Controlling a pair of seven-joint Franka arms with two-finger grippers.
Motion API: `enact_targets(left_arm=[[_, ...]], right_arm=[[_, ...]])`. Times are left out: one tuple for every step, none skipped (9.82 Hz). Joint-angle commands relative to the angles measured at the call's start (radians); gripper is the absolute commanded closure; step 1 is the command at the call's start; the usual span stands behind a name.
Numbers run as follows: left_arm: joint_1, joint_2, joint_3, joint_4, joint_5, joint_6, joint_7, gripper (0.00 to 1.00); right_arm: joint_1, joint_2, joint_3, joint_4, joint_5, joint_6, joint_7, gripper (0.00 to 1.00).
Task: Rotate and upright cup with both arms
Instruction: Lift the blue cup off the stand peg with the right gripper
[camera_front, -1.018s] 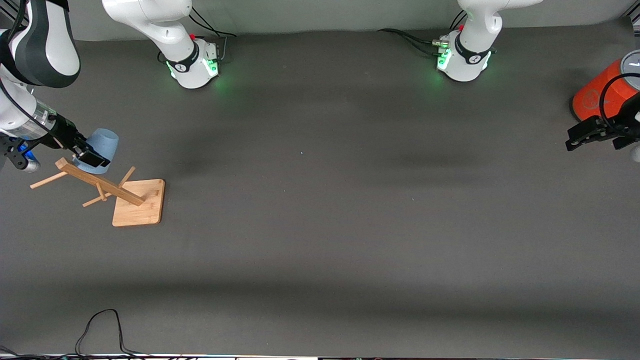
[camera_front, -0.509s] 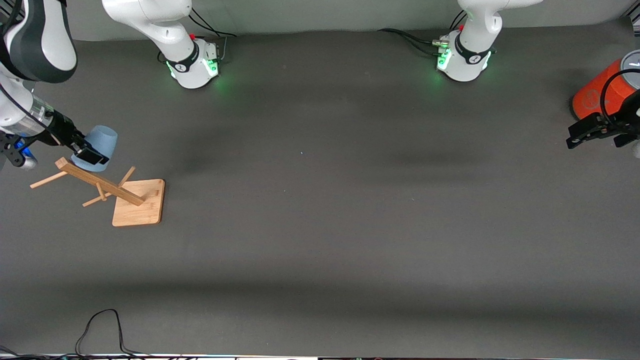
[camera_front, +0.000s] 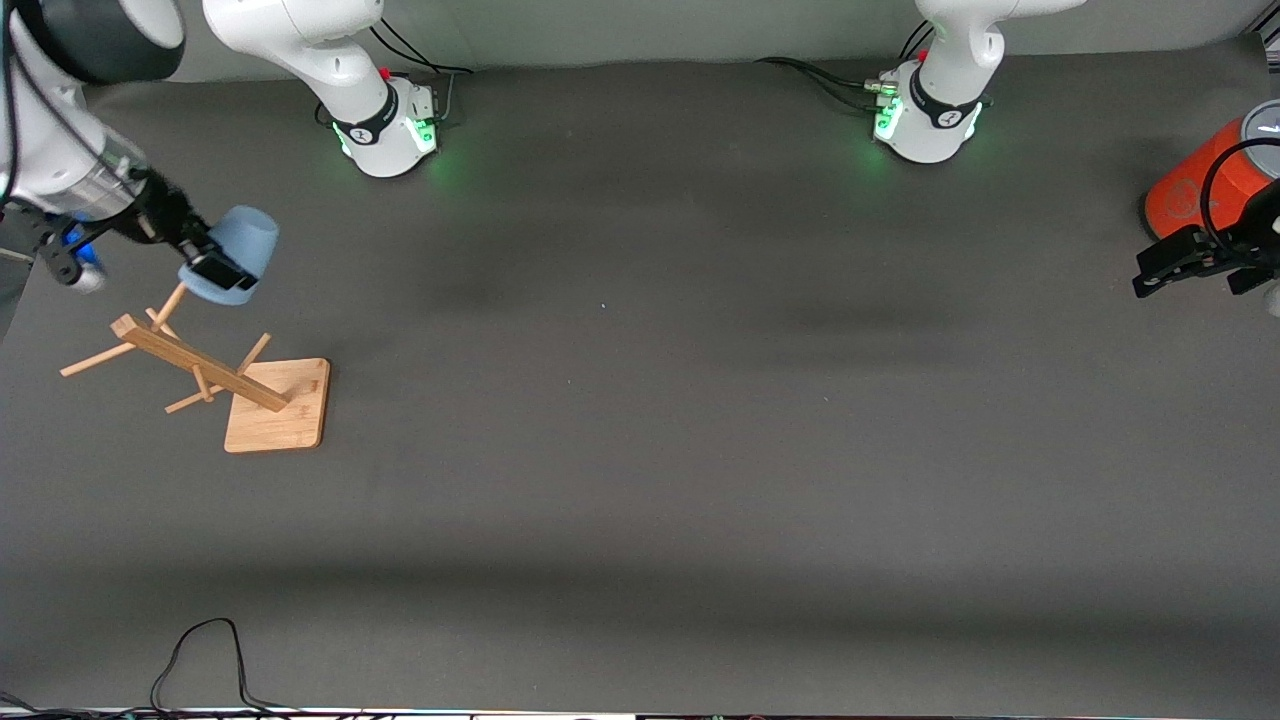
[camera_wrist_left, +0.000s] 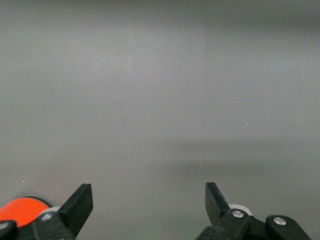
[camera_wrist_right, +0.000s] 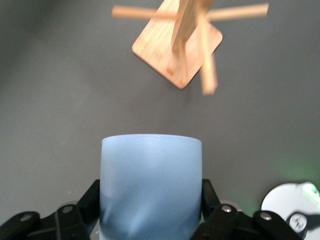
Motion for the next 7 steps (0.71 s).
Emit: enact_targets(left_arm=[[-0.002, -0.019, -0.001, -0.021, 0.008, 0.018, -0.005, 0.00], [-0.002, -0.019, -0.001, -0.020, 0.008, 0.020, -0.005, 0.00], [-0.005, -0.019, -0.001, -0.019, 0.008, 0.020, -0.005, 0.00], [-0.005, -0.017, -0.001, -0.021, 0.008, 0.020, -0.006, 0.00], [-0.006, -0.017, -0.001, -0.020, 0.008, 0.021, -0.006, 0.00], [-0.005, -0.017, -0.001, -0.021, 0.008, 0.023, -0.006, 0.00], [-0.006, -0.016, -0.001, -0.021, 0.008, 0.024, -0.006, 0.00]], right_arm=[[0.159, -0.007, -0.007, 0.050, 0.005, -0.045, 0.264, 0.53], [0.245, 0.015, -0.007, 0.071, 0.007, -0.042, 0.419, 0.53], [0.328, 0.066, -0.007, 0.112, 0.008, -0.037, 0.561, 0.53], [0.391, 0.138, -0.007, 0.181, 0.018, -0.034, 0.697, 0.53], [0.449, 0.225, -0.007, 0.258, 0.027, -0.034, 0.812, 0.53], [0.498, 0.309, -0.007, 0.330, 0.036, -0.034, 0.915, 0.53], [0.550, 0.403, -0.007, 0.406, 0.041, -0.033, 1.018, 0.53]])
